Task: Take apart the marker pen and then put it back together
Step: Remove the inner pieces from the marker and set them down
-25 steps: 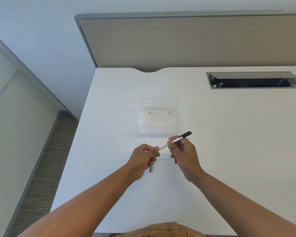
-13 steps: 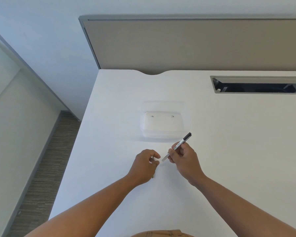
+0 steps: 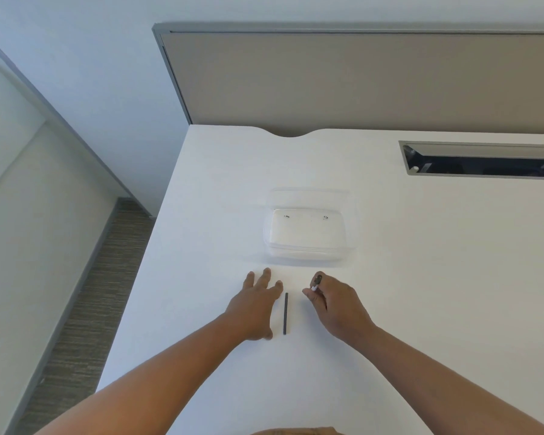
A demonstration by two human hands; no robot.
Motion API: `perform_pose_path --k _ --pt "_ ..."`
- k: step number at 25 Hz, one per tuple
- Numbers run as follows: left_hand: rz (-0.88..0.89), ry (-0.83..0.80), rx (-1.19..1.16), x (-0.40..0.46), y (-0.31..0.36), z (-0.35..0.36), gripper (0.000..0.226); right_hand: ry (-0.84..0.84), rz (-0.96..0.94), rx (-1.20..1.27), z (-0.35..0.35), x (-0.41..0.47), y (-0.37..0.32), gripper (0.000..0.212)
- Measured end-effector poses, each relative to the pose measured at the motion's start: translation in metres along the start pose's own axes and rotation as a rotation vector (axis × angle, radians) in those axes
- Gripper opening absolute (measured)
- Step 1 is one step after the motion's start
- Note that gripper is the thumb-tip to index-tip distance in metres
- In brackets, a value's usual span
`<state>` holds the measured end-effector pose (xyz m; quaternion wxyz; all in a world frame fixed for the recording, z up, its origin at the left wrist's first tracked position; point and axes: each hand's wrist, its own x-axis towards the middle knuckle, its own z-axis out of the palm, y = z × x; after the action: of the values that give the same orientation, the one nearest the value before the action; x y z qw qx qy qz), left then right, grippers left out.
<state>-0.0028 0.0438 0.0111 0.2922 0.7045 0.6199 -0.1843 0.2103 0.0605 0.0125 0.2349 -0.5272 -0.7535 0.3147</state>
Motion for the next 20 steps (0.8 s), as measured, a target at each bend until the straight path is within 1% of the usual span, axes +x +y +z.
perform_pose_path --k 1,5,9,13,17,18,20 --pt "0.003 0.011 0.009 0.0005 0.0006 0.0016 0.118 -0.013 -0.001 -0.02 0.0009 0.0008 -0.0006 0.025" --pt "0.006 0.042 -0.011 0.0021 0.0005 0.0036 0.118 0.035 -0.023 0.0 0.0008 0.0029 -0.0026 0.028" --pt "0.003 0.054 -0.019 0.0019 0.0013 0.0041 0.118 -0.041 0.029 -0.019 0.0018 0.0068 -0.0011 0.026" --pt "0.001 0.065 -0.027 0.0008 0.0004 0.0044 0.117 0.009 0.024 0.049 -0.0019 0.0092 0.0011 0.028" --pt "0.003 0.066 -0.021 0.0014 0.0007 0.0036 0.118 0.104 -0.015 0.109 -0.001 0.0036 -0.0058 0.017" --pt "0.005 0.069 -0.022 0.0019 0.0005 0.0034 0.118 0.122 -0.047 0.096 -0.0003 0.0032 -0.0061 0.018" --pt "0.006 0.066 -0.023 0.0022 -0.0003 0.004 0.118 0.072 -0.055 0.071 0.0035 0.0024 -0.003 0.022"
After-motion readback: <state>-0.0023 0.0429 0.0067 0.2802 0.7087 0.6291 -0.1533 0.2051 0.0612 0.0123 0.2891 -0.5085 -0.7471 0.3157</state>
